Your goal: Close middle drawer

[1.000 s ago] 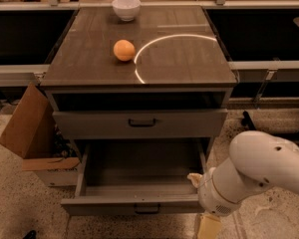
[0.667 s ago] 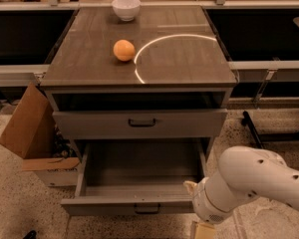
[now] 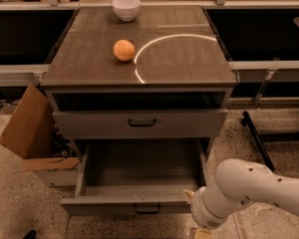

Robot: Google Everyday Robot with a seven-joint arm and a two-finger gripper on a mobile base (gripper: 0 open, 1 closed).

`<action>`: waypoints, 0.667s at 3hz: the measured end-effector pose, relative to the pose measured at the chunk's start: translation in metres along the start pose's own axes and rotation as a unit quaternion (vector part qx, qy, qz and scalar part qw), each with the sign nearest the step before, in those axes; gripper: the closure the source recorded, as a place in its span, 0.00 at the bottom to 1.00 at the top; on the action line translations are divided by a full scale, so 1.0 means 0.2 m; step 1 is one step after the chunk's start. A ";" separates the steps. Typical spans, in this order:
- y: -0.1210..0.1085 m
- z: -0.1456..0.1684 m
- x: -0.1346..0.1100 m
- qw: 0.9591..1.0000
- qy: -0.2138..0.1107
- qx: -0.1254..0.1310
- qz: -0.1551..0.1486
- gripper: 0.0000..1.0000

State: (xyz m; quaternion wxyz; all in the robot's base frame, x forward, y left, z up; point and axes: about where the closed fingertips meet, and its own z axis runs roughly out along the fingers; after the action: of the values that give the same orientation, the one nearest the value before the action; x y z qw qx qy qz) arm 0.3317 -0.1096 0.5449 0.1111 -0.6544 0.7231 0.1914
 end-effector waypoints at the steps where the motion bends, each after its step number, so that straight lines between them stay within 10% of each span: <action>1: -0.02 0.11 0.07 1.000 0.000 -0.013 0.008 0.16; 2: -0.05 0.20 0.15 0.999 0.008 -0.021 0.025 0.40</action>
Offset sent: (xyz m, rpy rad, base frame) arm 0.0073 -0.0201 -0.0782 -0.0409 0.0970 -0.0634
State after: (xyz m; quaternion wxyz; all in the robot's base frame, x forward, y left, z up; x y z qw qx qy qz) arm 0.3345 -0.1205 0.4955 0.0864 -0.6399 0.7357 0.2043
